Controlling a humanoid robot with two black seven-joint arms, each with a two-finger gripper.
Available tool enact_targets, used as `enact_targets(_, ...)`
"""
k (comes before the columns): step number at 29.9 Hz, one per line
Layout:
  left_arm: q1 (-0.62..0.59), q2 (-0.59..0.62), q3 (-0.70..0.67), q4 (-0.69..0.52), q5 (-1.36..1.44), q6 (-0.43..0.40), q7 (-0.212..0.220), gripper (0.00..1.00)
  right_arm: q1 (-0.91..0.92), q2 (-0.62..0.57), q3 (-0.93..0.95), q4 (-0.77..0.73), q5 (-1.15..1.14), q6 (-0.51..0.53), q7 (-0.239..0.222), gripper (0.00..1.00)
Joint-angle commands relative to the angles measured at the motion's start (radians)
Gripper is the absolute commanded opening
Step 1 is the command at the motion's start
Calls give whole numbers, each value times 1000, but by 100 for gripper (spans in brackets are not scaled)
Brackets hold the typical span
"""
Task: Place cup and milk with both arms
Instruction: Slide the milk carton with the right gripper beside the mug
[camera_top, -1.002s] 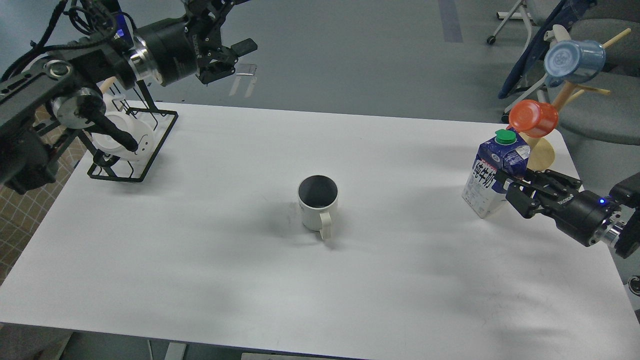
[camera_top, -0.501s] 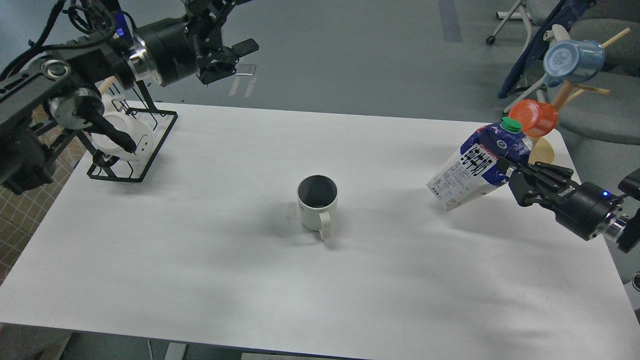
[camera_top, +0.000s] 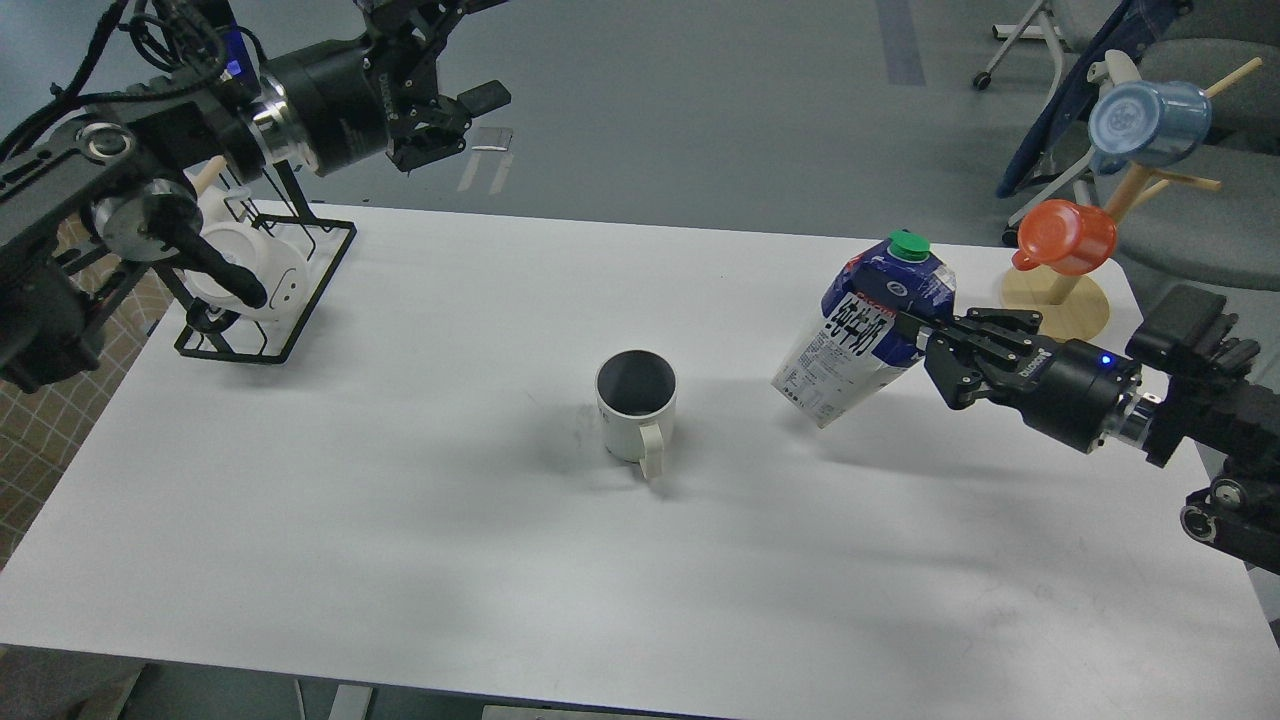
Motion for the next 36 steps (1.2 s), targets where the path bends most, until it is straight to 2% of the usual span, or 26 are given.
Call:
enact_targets(1, 3, 0, -1, 0, 0, 1, 0, 98, 59, 70, -67, -33, 6, 0, 0, 2)
enact_targets(12, 12, 0, -1, 0, 0, 1, -2, 98, 94, 242, -92, -141, 10, 0, 0, 3)
enact_targets(28, 17, 12, -5, -1, 0, 0, -2, 98, 93, 347, -113, -224, 13, 0, 0, 7)
enact_targets(34, 17, 12, -5, -1, 0, 0, -2, 98, 93, 342, -113, -225, 12, 0, 0, 20)
enact_targets(36, 17, 12, -5, -1, 0, 0, -2, 98, 93, 341, -113, -225, 10, 0, 0, 28)
